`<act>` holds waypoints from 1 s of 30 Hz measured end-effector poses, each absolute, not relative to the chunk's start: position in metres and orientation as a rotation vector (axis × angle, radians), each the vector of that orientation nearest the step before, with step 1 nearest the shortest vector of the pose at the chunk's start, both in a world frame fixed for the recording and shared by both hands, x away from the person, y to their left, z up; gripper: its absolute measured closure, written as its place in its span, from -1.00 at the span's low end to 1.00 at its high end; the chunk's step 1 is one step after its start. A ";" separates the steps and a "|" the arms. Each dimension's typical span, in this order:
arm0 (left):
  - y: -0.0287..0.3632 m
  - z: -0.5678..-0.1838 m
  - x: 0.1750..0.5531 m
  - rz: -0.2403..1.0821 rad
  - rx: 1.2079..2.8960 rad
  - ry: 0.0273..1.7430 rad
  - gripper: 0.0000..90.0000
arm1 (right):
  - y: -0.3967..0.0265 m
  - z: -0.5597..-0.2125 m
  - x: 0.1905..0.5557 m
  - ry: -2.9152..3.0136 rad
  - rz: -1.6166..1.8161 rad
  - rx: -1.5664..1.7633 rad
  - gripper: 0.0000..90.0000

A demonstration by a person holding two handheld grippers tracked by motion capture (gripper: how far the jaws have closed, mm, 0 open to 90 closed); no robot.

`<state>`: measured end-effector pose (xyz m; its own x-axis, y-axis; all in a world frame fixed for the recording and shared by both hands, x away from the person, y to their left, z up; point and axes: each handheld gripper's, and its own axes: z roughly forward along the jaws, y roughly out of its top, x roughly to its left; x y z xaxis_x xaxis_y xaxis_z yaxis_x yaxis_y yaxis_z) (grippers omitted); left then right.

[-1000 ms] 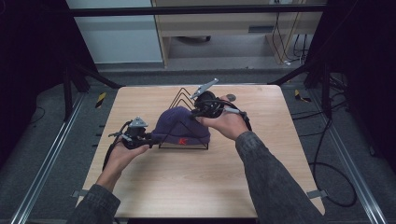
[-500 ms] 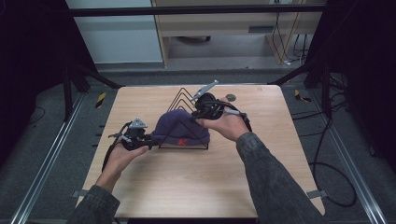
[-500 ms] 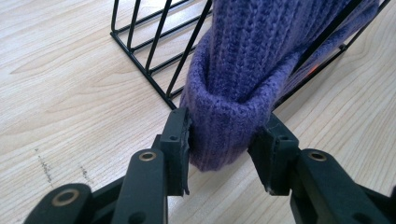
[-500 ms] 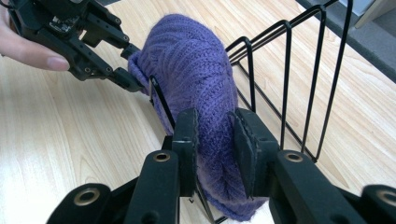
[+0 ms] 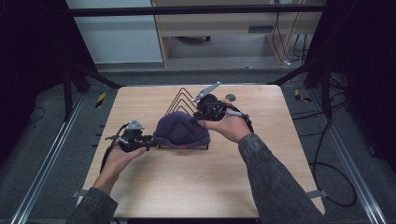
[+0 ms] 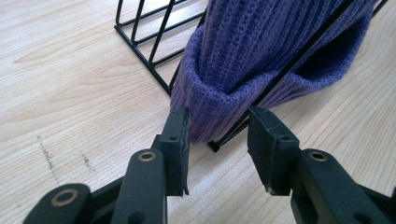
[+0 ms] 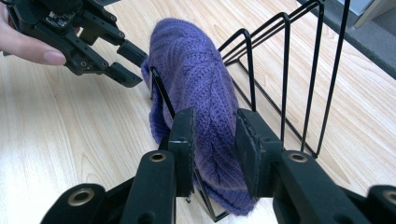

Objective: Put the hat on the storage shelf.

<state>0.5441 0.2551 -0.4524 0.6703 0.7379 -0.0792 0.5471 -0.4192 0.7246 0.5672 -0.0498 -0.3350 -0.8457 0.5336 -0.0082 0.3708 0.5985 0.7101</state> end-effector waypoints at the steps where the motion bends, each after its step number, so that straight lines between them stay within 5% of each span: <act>1: 0.255 -0.452 0.544 0.326 2.128 0.988 0.31 | -0.050 -0.335 0.567 2.605 1.086 0.751 0.50; 11: 0.261 -0.453 0.538 0.368 2.123 1.003 0.10 | -0.052 -0.332 0.563 2.581 1.094 0.766 0.22; 13: 0.262 -0.453 0.536 0.383 2.108 1.028 -0.16 | -0.055 -0.330 0.562 2.547 1.110 0.786 -0.03; 20: 0.268 -0.454 0.518 0.474 2.103 1.081 -0.72 | -0.070 -0.321 0.554 2.420 1.129 0.851 -0.45; 30: 0.296 -0.469 0.498 0.479 2.047 1.185 -0.90 | -0.128 -0.337 0.516 2.273 1.169 1.022 -0.71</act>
